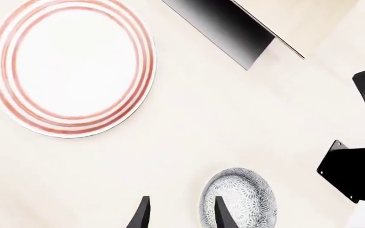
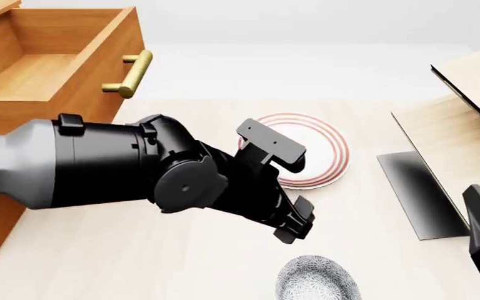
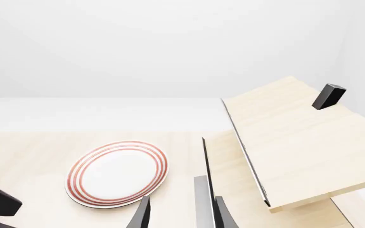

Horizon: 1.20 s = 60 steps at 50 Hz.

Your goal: Open the top drawer of the cabinet and put the bowl in it.

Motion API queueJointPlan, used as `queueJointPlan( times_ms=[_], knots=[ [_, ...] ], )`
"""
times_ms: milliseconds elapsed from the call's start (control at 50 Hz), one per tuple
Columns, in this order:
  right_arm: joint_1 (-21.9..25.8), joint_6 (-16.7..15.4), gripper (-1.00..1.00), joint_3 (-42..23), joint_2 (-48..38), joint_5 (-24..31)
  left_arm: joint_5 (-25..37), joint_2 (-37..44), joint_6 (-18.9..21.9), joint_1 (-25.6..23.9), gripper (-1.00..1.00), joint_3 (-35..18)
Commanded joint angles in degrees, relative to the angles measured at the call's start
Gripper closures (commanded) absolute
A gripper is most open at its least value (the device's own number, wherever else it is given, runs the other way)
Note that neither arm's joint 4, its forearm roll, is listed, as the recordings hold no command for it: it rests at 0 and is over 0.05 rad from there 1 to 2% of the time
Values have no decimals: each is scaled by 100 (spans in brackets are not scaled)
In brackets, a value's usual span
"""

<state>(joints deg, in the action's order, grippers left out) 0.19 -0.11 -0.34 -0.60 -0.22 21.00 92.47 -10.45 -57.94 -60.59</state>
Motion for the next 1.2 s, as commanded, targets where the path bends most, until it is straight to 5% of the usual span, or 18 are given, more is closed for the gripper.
queueJointPlan(
  times_ms=[20,1200],
  knots=[
    [-1,3,-100,6,15,7,-185,232,-143,-85,-100,35],
    [-1,4,-100,6,14,7,-800,1073,-557,-348,-100,111]
  ],
)
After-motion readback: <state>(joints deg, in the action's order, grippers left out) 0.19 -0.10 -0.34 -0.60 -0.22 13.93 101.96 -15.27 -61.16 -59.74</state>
